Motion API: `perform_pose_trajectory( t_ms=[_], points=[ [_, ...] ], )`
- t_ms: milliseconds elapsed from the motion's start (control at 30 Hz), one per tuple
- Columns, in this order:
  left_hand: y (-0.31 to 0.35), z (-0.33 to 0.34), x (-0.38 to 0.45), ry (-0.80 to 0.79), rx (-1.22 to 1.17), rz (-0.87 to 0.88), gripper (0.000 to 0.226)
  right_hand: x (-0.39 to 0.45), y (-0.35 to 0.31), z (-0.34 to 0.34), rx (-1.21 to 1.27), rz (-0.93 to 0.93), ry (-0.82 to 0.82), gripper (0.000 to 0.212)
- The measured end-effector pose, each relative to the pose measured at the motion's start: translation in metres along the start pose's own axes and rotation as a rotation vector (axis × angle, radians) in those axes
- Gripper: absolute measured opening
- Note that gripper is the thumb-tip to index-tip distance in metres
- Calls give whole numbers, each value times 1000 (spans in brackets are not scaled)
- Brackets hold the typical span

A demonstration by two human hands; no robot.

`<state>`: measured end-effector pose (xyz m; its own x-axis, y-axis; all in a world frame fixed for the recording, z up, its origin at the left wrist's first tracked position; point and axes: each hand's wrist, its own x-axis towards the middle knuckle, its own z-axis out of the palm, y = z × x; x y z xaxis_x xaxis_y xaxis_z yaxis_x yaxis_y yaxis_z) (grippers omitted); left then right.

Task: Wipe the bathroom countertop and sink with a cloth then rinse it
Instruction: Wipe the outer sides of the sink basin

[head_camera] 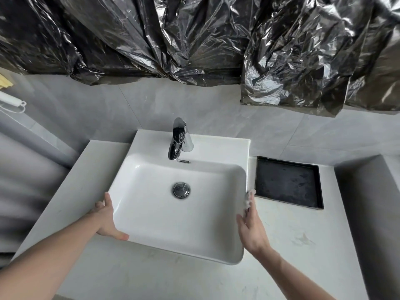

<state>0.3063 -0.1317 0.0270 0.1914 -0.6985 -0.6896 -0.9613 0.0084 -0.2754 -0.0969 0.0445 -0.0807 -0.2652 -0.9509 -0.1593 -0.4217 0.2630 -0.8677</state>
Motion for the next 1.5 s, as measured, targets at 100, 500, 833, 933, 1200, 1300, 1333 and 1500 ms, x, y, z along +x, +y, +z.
perform_pose_trajectory(
  t_ms=[100,500,833,933,1200,1300,1333,1500],
  points=[
    [0,-1,3,-12,-4,-9,189,29,-13,-6,225,180,-22,77],
    [-1,4,20,-10,2,5,196,194,-17,-44,639,321,-69,42],
    [-5,8,23,-6,-46,4,198,160,1,-34,594,383,-89,99],
    [-4,5,20,-3,-63,10,197,101,-11,-26,529,376,-88,83],
    [-8,9,19,29,-93,15,202,-45,2,0,549,393,-141,55],
    [-8,9,17,33,-100,23,202,-52,-6,-3,565,409,-141,51],
    [-8,9,17,32,-100,23,202,-43,-6,-4,562,403,-134,52],
    [-8,10,14,43,-105,26,200,36,24,0,508,329,-93,109]
  ],
)
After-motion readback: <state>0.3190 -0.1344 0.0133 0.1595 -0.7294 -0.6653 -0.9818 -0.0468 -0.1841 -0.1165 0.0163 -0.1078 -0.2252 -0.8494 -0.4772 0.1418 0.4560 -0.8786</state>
